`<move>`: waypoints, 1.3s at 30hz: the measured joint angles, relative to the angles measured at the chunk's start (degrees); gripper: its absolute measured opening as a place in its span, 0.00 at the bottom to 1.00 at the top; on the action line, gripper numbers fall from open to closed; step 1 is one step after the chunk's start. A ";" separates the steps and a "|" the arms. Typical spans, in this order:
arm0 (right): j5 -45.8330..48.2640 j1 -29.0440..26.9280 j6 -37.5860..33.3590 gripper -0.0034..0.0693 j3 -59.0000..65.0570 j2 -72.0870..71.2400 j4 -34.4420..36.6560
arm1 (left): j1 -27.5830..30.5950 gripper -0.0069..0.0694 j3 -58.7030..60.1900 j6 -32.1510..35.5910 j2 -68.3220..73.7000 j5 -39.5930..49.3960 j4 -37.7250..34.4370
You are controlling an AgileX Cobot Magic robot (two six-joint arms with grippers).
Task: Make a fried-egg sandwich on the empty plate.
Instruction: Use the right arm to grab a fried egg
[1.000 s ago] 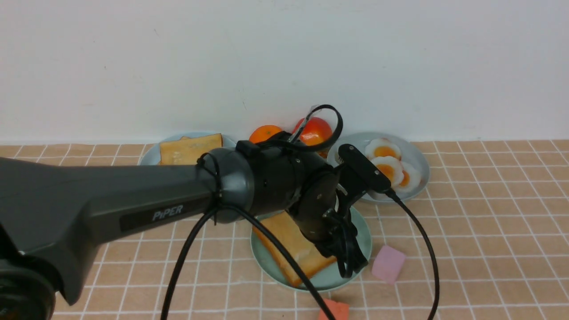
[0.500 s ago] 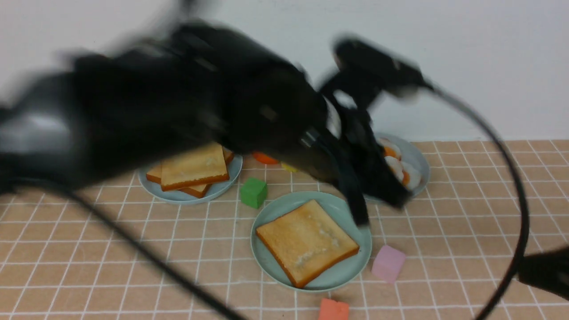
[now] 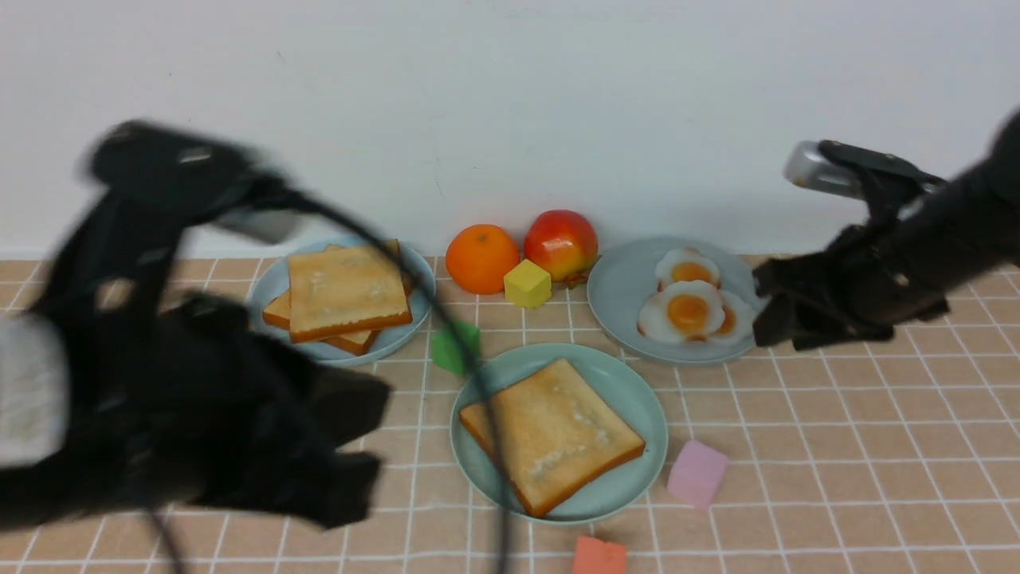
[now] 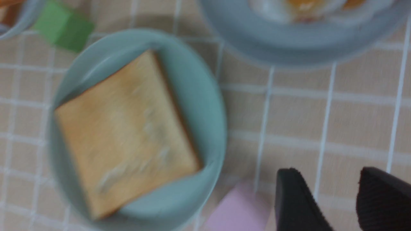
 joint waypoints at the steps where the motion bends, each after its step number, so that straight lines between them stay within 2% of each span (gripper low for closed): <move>1: 0.76 -0.49 -0.35 0.45 -2.54 2.52 0.15 | 0.00 0.07 1.06 -1.48 -1.55 -0.62 0.89; 6: 3.79 -2.24 -2.40 0.46 -17.44 14.95 2.01 | 0.00 0.07 4.14 -6.12 -7.56 -4.26 4.93; 15: 8.12 -2.97 -1.80 0.55 -33.76 29.26 3.07 | 0.00 0.07 4.19 -7.20 -8.52 -5.50 5.30; 39: 1.64 -3.19 -1.75 0.57 -35.94 32.16 3.20 | 0.00 0.07 4.19 -7.25 -7.00 -4.98 6.12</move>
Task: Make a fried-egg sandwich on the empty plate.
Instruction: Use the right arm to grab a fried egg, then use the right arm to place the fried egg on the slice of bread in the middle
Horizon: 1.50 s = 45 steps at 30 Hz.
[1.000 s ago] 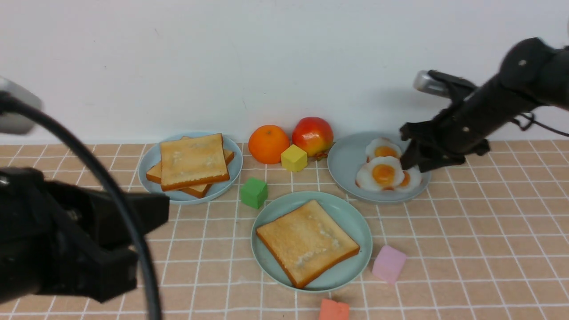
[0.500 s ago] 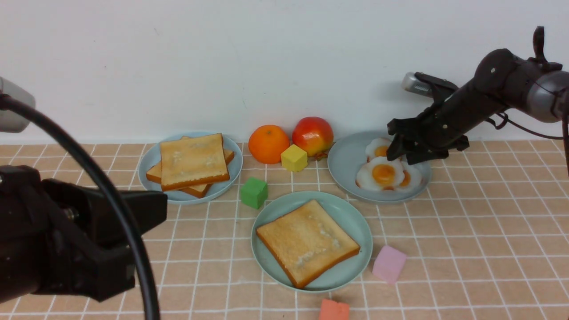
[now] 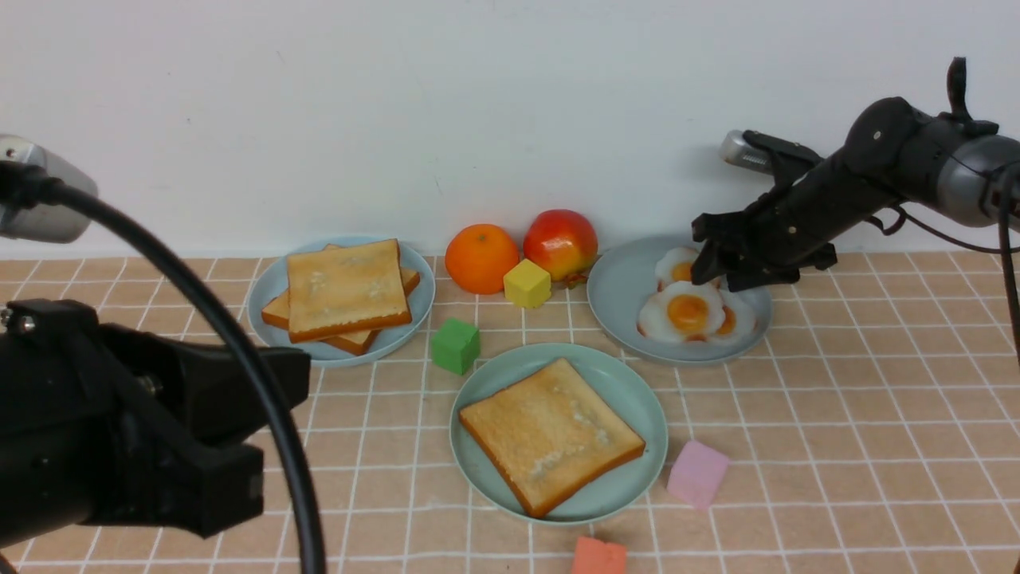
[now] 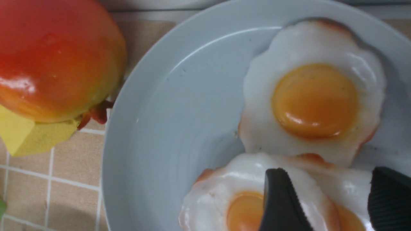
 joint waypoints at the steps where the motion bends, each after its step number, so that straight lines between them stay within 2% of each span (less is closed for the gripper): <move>1: -0.12 0.09 0.00 0.57 0.00 0.17 0.00 | 0.00 0.07 0.00 0.00 0.16 0.00 0.00; 16: -0.18 0.35 -1.65 0.56 0.00 1.35 1.95 | 0.00 0.07 0.00 0.00 0.53 0.00 0.00; 19: -0.18 0.35 -2.68 0.50 0.00 1.35 2.17 | 0.00 0.07 0.00 0.00 0.53 -0.26 0.00; 25: 0.54 0.35 -2.80 0.26 -0.13 1.35 4.43 | 0.00 0.07 0.00 0.00 0.53 -1.90 0.19; 27: 0.93 0.35 -3.17 0.23 -0.25 1.35 5.55 | 0.00 0.07 0.00 0.00 0.53 -1.96 0.41; 31: 2.27 0.35 -4.53 0.22 -0.27 0.71 6.72 | 0.00 0.07 0.00 0.00 0.53 -1.96 1.12; 36: 7.60 0.35 -6.42 0.15 -0.27 -3.78 7.68 | 0.00 0.07 0.00 0.00 0.53 -1.96 4.41; 45: 18.33 0.96 -11.01 0.15 5.57 -16.46 11.99 | 0.00 0.07 0.00 0.00 0.53 -0.74 6.77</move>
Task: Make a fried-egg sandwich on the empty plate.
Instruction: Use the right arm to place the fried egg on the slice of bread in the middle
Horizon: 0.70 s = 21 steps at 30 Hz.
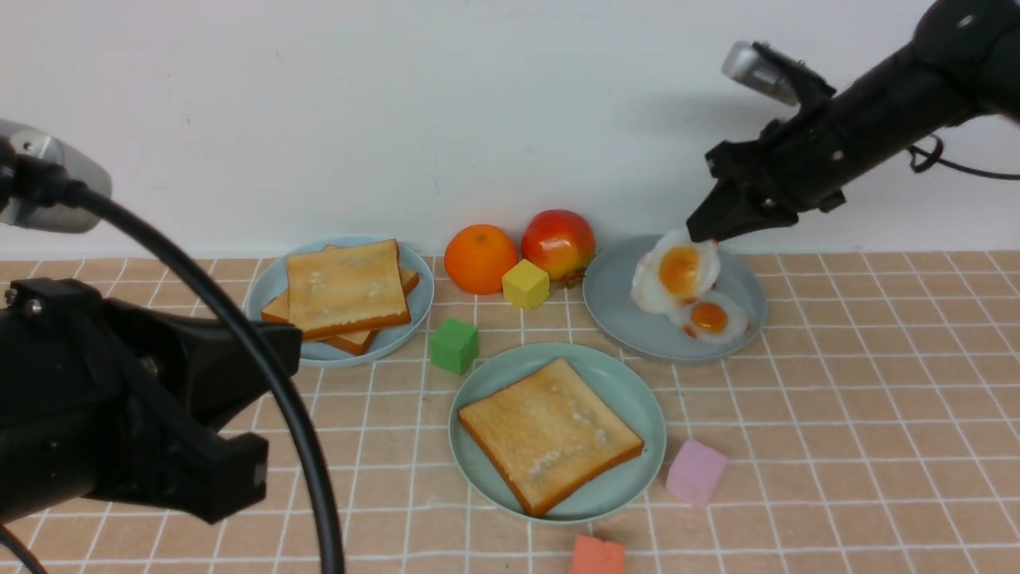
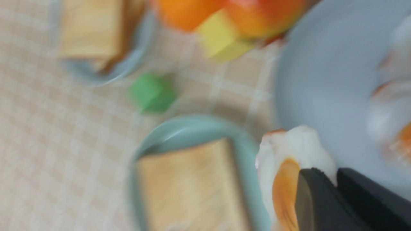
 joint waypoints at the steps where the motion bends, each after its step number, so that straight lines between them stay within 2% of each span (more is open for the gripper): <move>1: -0.06 0.79 -0.94 0.15 3.37 -2.29 0.91 | 0.00 0.07 0.00 0.00 0.00 0.41 0.35; 5: -4.55 4.93 -3.88 0.15 15.57 -7.56 3.93 | 0.00 0.07 0.00 0.00 0.00 0.52 0.79; 8: -12.30 8.96 -6.35 0.15 23.93 -8.28 8.91 | 0.00 0.07 0.00 0.00 0.00 0.52 0.91; 14: -20.46 12.35 -8.10 0.15 27.05 -5.34 14.64 | 0.00 0.07 0.00 0.00 0.00 0.52 0.91; 21: -21.56 12.58 -7.78 0.17 27.05 -1.16 18.51 | 0.00 0.08 0.00 0.00 0.00 0.52 0.91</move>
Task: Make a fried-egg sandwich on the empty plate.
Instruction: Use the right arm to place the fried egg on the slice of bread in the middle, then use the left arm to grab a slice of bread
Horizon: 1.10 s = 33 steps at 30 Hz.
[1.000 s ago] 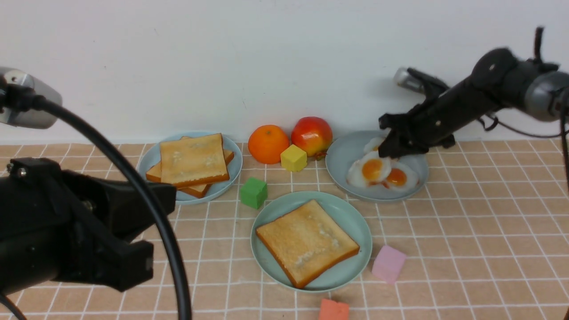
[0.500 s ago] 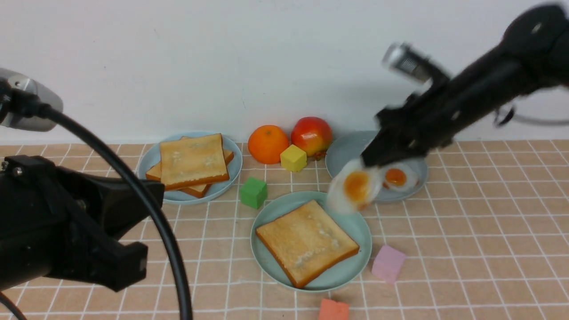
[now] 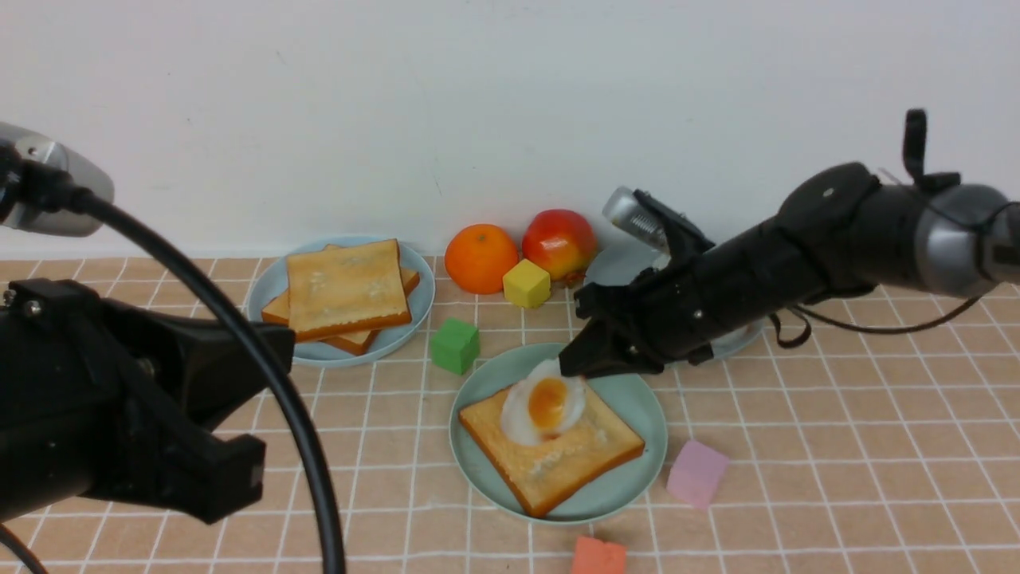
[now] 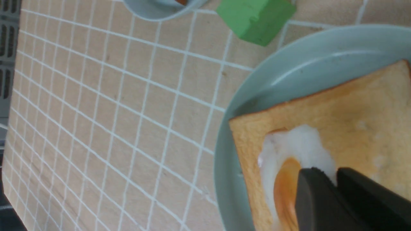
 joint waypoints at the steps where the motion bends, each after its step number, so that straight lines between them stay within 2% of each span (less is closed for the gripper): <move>1: 0.05 0.00 0.56 0.19 0.00 0.38 0.04 | 0.00 0.08 0.00 0.00 0.00 0.00 0.00; 3: 0.32 0.00 0.92 0.23 0.00 0.81 -0.05 | 0.00 0.08 0.00 0.00 0.00 0.00 0.00; 4: 0.55 0.00 1.28 0.32 0.00 1.13 -0.67 | 0.00 0.08 0.00 0.00 0.00 0.00 0.00; 6: 0.79 -0.07 1.89 0.43 0.00 1.11 -1.75 | 0.00 0.08 0.00 0.00 0.00 -0.05 0.00; 7: 1.33 -0.42 2.33 0.52 0.00 0.95 -2.77 | 0.00 0.09 0.00 0.00 0.00 -0.06 0.00; 8: 1.47 -0.52 2.33 0.53 0.00 0.89 -2.95 | 0.00 0.09 0.00 0.00 0.00 -0.06 0.00; 9: 2.98 -1.64 2.47 0.64 0.00 0.19 -4.83 | 0.00 0.09 0.00 0.00 0.00 -0.06 0.00; 11: 5.31 -3.14 2.77 0.72 0.02 -1.35 -7.08 | 0.00 0.09 0.00 0.00 0.16 -0.06 0.00; 14: 10.05 -6.09 4.75 0.77 0.02 -6.38 -12.23 | 0.00 0.09 0.00 -0.07 1.58 -0.06 -1.24; 19: 16.39 -8.36 9.91 0.64 0.02 -18.39 -23.29 | 0.00 0.09 0.00 -0.07 9.49 -1.80 -3.98; 21: 18.27 -8.37 12.80 0.48 0.74 -25.78 -29.17 | 0.00 0.08 -0.32 0.44 16.71 -3.45 -4.13; 23: 18.54 -8.43 14.01 0.35 2.31 -30.90 -32.07 | 0.41 0.07 -2.03 1.66 22.74 -3.38 -4.13; 27: 19.39 -8.50 15.43 0.16 6.79 -39.17 -33.50 | 3.64 0.07 -7.55 7.03 32.53 -3.00 -5.10; 30: 19.54 -8.50 15.76 0.06 12.24 -45.95 -33.31 | 10.65 0.07 -13.36 17.14 40.10 -1.55 -9.98; 31: 19.17 -8.50 15.76 0.05 14.05 -48.74 -33.32 | 13.81 0.07 -15.74 22.88 42.39 -1.14 -12.37; 32: 19.07 -8.50 15.76 0.05 14.43 -49.21 -33.32 | 14.34 0.07 -16.14 23.96 42.76 -1.01 -12.79; 33: 18.10 -8.50 15.37 0.04 16.90 -52.53 -33.27 | 17.96 0.07 -19.31 33.41 45.23 -0.38 -16.02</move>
